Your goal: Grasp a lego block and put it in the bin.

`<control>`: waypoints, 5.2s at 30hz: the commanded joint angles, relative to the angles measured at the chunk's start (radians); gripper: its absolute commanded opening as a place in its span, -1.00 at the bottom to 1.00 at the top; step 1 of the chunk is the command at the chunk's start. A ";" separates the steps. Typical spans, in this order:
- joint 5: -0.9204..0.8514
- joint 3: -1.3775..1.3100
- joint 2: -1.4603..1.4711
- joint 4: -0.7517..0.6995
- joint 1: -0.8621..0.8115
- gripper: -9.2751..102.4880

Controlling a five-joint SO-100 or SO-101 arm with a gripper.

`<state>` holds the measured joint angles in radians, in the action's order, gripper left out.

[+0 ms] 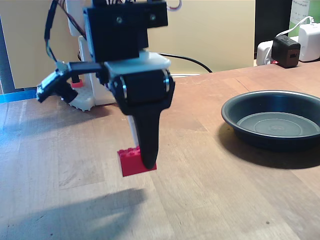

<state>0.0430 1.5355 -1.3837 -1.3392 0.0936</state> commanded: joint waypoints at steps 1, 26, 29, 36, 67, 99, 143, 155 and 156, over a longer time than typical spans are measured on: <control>0.005 0.060 -0.130 -0.012 0.000 -0.84; 0.759 0.268 -0.350 -0.008 0.615 -0.84; 0.825 0.252 -0.348 0.000 0.667 -0.84; 0.943 0.184 -0.321 0.000 0.765 -0.84; 0.916 -0.275 0.181 -0.015 0.739 -0.77; 0.664 -0.298 -0.021 -0.293 0.620 -0.55; -0.374 0.721 -0.851 0.150 -0.080 -0.84; -0.379 0.953 -1.017 0.264 -0.117 -0.84; -0.379 0.960 -1.029 0.264 -0.117 -0.84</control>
<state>-0.3375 2.4912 -2.3715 -1.0845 -0.0261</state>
